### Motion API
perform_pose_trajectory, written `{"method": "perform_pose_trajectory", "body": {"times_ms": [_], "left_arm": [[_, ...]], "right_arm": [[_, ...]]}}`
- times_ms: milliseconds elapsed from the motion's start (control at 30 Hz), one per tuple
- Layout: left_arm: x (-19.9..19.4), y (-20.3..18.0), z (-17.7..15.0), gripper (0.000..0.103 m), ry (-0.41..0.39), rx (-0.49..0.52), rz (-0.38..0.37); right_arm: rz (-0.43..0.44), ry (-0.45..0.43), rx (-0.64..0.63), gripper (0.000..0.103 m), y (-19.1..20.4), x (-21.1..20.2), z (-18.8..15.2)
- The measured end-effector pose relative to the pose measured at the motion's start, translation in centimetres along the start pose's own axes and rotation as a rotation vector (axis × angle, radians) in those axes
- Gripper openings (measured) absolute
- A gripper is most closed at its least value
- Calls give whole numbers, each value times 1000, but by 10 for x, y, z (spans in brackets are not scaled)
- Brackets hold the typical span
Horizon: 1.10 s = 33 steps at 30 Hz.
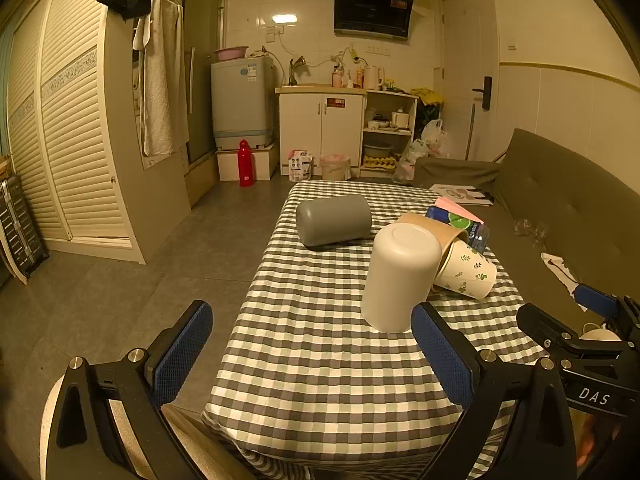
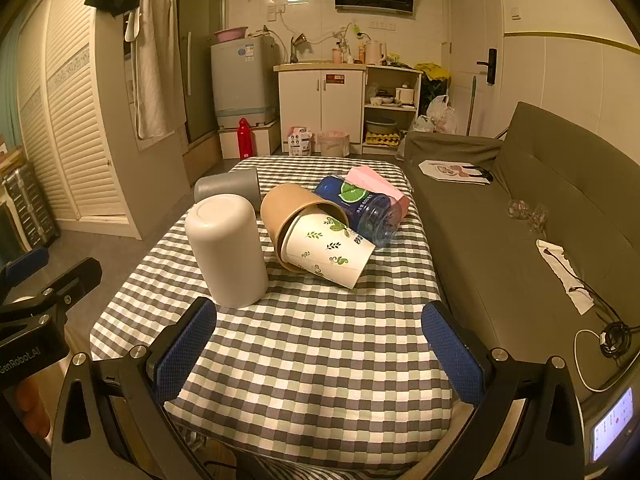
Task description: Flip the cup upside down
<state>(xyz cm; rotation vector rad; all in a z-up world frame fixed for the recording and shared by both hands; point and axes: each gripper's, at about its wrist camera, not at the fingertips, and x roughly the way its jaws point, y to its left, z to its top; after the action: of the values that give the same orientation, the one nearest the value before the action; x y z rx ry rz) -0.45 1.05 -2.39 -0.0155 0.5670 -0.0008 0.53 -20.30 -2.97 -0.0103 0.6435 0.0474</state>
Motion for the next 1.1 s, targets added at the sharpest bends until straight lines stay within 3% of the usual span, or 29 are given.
{"method": "perform_pose_trajectory", "body": {"times_ms": [1100], "left_arm": [[0, 0, 0, 102, 0, -2, 1]], "right_arm": [[-7, 22, -6, 103, -1, 5, -3]]}}
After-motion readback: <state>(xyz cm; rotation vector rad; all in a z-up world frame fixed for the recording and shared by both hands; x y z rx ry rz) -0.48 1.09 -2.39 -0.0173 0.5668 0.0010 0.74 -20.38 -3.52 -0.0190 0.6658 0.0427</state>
